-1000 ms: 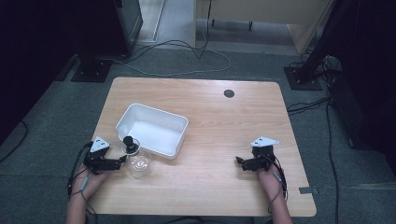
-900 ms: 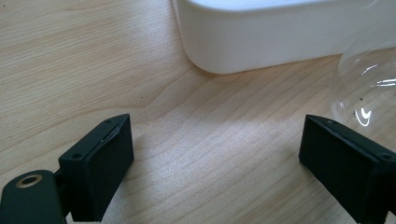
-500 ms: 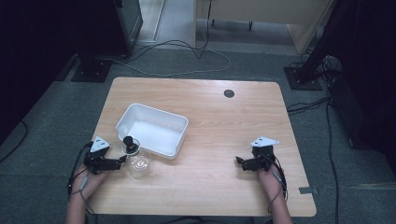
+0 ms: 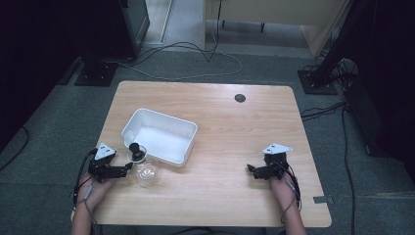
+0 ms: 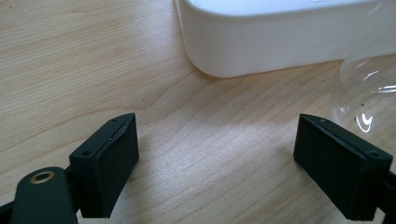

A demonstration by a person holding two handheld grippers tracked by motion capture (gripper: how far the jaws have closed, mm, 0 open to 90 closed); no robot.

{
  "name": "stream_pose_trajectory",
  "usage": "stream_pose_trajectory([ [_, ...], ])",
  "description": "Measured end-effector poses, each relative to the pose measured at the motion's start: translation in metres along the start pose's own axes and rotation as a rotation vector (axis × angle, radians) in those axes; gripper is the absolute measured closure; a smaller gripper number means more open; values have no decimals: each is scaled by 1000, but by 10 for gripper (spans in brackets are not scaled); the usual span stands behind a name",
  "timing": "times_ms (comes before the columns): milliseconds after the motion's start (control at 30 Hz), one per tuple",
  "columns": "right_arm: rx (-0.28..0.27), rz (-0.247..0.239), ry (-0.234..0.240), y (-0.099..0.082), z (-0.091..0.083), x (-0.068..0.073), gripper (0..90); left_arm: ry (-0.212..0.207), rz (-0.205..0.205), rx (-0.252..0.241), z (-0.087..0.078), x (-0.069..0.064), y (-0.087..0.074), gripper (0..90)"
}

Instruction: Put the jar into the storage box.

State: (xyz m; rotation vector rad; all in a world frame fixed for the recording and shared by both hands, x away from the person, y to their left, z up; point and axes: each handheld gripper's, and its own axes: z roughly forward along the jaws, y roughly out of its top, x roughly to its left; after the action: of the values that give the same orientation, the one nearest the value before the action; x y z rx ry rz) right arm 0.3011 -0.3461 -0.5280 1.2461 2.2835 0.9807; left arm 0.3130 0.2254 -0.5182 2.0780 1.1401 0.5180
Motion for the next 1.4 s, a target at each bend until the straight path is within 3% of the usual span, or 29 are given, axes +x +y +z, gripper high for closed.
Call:
stream_pose_trajectory([
  [267,-1,0,0,0,0,0,0,7,-22,-2,1,2,1,139],
  [433,0,0,0,0,0,0,0,-11,-54,-46,-1,5,1,139],
  [633,0,0,1,0,0,0,0,-20,-24,-41,2,5,4,139],
  [867,0,0,0,0,0,0,0,-37,-27,-45,-1,5,5,139],
  [1133,0,0,0,0,0,0,0,-59,-1,-51,-13,1,13,139],
  [1400,0,0,0,0,0,0,0,-92,-1,-60,-27,0,20,139],
])
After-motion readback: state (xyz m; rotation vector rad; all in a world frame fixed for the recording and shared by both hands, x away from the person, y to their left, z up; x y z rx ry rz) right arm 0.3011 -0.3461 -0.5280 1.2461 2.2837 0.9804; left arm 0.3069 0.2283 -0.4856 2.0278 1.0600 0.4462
